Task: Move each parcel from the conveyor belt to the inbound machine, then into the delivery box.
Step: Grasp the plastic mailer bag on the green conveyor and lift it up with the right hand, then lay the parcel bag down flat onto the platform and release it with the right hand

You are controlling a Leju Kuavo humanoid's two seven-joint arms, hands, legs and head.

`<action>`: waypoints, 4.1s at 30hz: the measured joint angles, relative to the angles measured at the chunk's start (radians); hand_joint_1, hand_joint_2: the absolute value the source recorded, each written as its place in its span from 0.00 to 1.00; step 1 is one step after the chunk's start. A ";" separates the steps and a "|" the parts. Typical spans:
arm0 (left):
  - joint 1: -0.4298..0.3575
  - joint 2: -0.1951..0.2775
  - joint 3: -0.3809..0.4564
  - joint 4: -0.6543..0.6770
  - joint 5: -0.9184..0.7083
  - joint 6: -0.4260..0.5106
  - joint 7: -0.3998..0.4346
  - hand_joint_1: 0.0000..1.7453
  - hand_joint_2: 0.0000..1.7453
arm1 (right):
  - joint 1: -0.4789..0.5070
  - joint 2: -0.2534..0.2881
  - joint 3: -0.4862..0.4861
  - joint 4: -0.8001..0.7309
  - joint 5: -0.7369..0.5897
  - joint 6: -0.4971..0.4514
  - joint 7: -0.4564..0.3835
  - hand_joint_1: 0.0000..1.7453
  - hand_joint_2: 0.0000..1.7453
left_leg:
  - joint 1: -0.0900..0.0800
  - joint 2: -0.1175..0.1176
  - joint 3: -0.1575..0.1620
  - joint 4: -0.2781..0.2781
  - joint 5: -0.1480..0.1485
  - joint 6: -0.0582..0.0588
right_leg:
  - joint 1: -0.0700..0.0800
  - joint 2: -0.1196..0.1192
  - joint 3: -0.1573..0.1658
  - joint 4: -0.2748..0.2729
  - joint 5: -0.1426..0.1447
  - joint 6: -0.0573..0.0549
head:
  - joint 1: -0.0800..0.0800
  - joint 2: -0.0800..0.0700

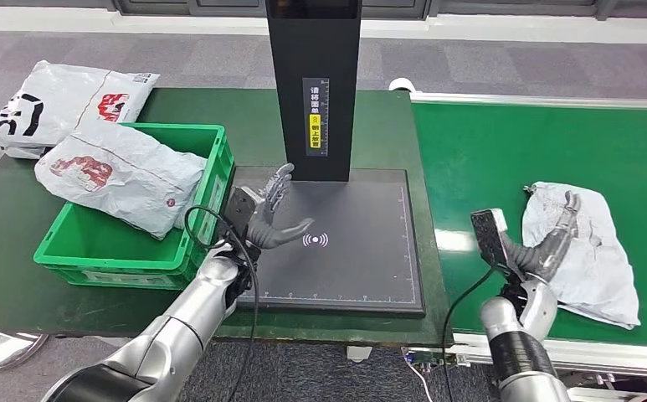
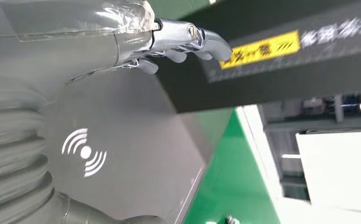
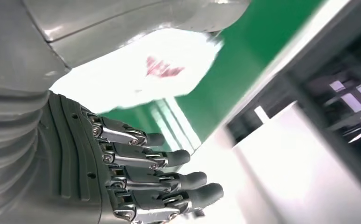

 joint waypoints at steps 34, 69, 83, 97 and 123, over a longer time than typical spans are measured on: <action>0.006 0.006 -0.008 0.049 -0.017 0.055 0.039 0.00 1.00 | -0.105 -0.123 -0.156 0.462 0.419 0.422 0.556 0.00 1.00 | 0.000 0.000 -0.001 0.000 0.000 0.001 | 0.000 -0.001 0.000 0.000 -0.001 0.001 | 0.000 0.000; 0.037 0.032 -0.008 0.009 -0.032 0.124 0.060 0.00 1.00 | -0.151 -0.093 -0.227 0.441 0.281 0.050 0.179 1.00 1.00 | 0.000 -0.001 -0.001 0.000 0.001 0.003 | 0.000 -0.001 0.002 0.000 0.000 0.004 | 0.000 0.000; 0.045 0.056 0.022 -0.020 -0.073 0.310 0.018 0.00 1.00 | -0.118 0.090 -0.083 0.056 -0.157 0.083 -0.228 1.00 1.00 | 0.002 -0.003 -0.002 0.000 0.002 0.001 | 0.001 -0.003 0.001 0.001 0.000 0.003 | 0.000 0.000; 0.035 0.078 0.041 -0.048 -0.097 0.348 0.008 0.00 1.00 | -0.022 0.157 0.507 -0.158 -0.253 0.180 -0.082 1.00 1.00 | 0.003 -0.002 -0.003 0.000 0.003 -0.001 | 0.002 -0.002 -0.002 0.001 -0.001 0.001 | 0.000 0.000; 0.014 0.072 0.043 -0.051 -0.069 0.348 0.004 0.00 1.00 | -0.012 0.059 0.837 -0.019 -0.150 0.685 0.126 0.00 1.00 | 0.003 -0.002 0.000 0.000 0.003 -0.001 | 0.003 -0.002 0.001 0.001 -0.001 0.001 | 0.000 0.000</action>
